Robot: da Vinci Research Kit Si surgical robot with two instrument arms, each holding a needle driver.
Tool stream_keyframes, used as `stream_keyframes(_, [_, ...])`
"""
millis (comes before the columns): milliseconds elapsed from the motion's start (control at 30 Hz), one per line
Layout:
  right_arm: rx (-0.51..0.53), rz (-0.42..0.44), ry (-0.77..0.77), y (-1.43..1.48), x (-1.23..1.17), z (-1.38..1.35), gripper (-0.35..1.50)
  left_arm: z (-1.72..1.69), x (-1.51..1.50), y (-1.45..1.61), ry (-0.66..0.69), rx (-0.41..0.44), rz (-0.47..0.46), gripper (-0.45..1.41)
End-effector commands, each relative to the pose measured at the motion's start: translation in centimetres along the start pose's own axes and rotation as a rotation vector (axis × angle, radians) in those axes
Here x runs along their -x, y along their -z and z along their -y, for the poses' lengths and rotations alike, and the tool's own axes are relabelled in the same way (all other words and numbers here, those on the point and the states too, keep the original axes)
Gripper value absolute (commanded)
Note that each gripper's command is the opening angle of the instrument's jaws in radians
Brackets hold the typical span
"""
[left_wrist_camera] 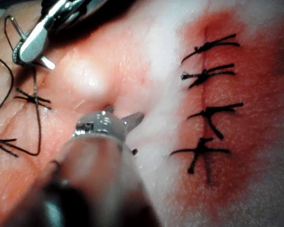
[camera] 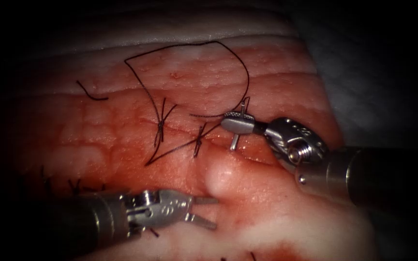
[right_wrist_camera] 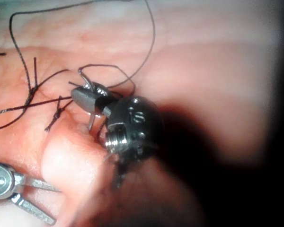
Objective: Wound Closure
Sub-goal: Throw the needle through the bottom of the wound with the right needle driver, then use the left grasper to pull the needle through the skin.
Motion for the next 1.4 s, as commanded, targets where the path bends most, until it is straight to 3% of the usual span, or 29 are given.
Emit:
stream_keyframes(33, [-0.005, 0.001, -0.001, -0.10, 0.03, -0.02, -0.35, 0.02, 0.00, -0.07, -0.001, 0.001, -0.001, 0.17])
stream_keyframes(667, [-0.065, 0.120, -0.445, -0.16, 0.56, 0.36, -0.35, 0.07, -0.04, -0.02, 0.004, -0.002, -0.001, 0.15])
stream_keyframes(800, [-0.066, 0.108, -0.454, -0.15, 0.54, 0.37, -0.35, 0.09, -0.06, -0.01, 0.007, -0.001, -0.002, 0.15])
stream_keyframes(867, [-0.081, 0.025, -0.468, -0.14, 0.42, 0.35, -0.35, 0.09, -0.07, 0.00, 0.007, 0.000, -0.002, 0.15])
stream_keyframes(900, [-0.100, -0.025, -0.385, -0.14, 0.29, 0.32, 0.31, 0.07, -0.08, 0.04, -0.004, 0.004, -0.003, 0.14])
stream_keyframes(933, [-0.100, -0.025, -0.385, -0.14, 0.29, 0.32, 0.31, 0.07, -0.08, 0.04, -0.004, 0.004, -0.003, 0.14])
stream_keyframes(967, [-0.083, -0.052, -0.310, -0.10, 0.18, 0.28, 0.56, 0.07, -0.10, 0.10, -0.032, 0.005, -0.014, 0.14])
stream_keyframes(1133, [-0.046, -0.031, -0.190, 0.06, -0.01, 0.11, 0.56, 0.09, -0.22, 0.37, -0.132, -0.009, -0.094, 0.14])
stream_keyframes(1167, [-0.040, -0.030, -0.166, 0.13, -0.10, 0.01, 0.76, 0.09, -0.26, 0.42, -0.169, -0.018, -0.115, 0.14])
stream_keyframes(1200, [-0.040, -0.030, -0.166, 0.13, -0.10, 0.01, 0.76, 0.09, -0.26, 0.42, -0.169, -0.018, -0.115, 0.14])
stream_keyframes(1267, [-0.037, -0.030, -0.160, 0.20, -0.19, -0.11, 0.94, 0.10, -0.32, 0.45, -0.199, -0.017, -0.136, 0.14])
stream_keyframes(1300, [-0.035, -0.028, -0.158, 0.30, -0.30, -0.25, 0.99, 0.11, -0.38, 0.43, -0.244, 0.001, -0.160, 0.12])
stream_keyframes(1400, [-0.037, -0.020, -0.157, 0.38, -0.34, -0.31, 0.99, 0.12, -0.42, 0.38, -0.277, 0.033, -0.183, 0.12])
